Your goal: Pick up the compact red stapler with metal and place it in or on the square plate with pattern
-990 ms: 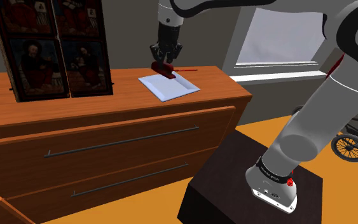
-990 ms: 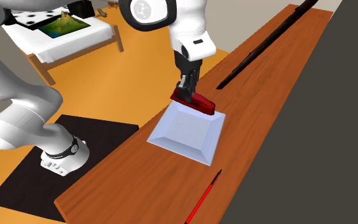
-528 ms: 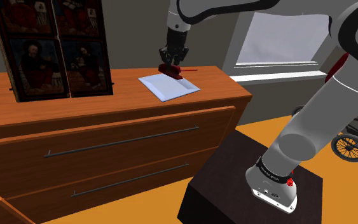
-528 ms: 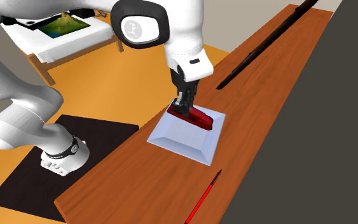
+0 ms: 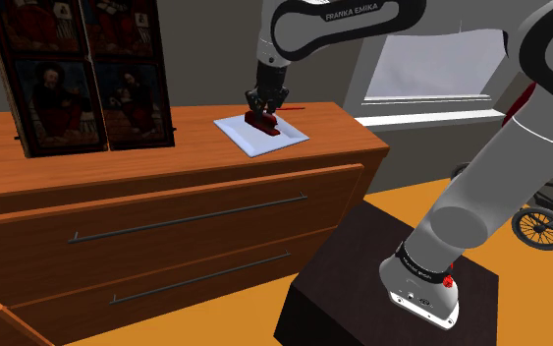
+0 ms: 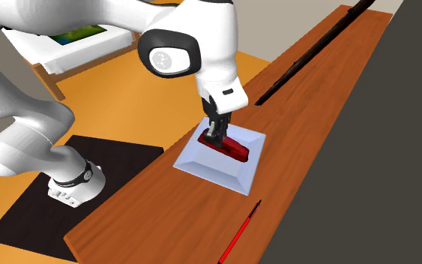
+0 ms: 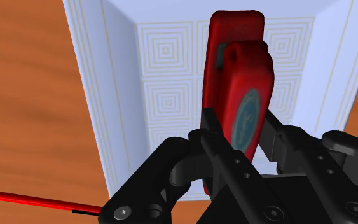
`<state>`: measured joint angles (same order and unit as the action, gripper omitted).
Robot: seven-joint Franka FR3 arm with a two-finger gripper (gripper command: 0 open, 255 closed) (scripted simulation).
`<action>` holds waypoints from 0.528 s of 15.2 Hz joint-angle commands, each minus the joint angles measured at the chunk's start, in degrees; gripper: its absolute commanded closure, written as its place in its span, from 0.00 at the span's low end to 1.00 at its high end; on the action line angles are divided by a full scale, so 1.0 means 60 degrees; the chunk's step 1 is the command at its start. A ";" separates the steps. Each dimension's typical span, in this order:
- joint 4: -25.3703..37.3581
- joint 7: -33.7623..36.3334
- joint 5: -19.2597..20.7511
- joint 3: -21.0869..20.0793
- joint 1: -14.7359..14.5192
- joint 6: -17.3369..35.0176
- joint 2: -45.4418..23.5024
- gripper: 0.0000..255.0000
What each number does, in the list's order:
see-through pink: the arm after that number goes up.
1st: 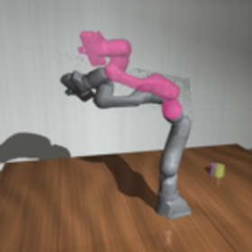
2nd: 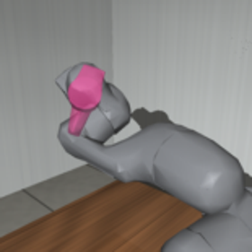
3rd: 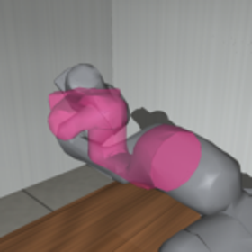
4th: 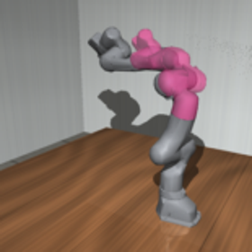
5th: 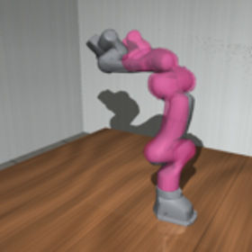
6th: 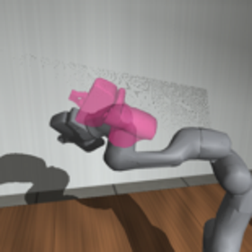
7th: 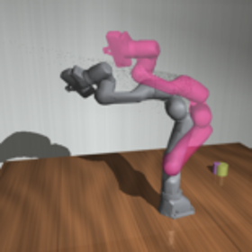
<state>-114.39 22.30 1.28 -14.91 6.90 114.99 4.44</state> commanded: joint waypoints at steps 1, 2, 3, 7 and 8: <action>-0.0215 0.0023 0.0018 -0.0006 -0.0003 0.0271 -0.0049 1.00; -0.0269 0.0028 0.0023 -0.0008 -0.0002 0.0339 -0.0063 1.00; -0.0270 0.0028 0.0023 -0.0009 -0.0001 0.0339 -0.0062 1.00; -0.0269 0.0028 0.0023 -0.0012 0.0002 0.0339 -0.0063 1.00; -0.0269 0.0028 0.0023 -0.0012 0.0002 0.0339 -0.0063 1.00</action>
<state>-116.01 22.44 1.40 -15.01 6.88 116.98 4.09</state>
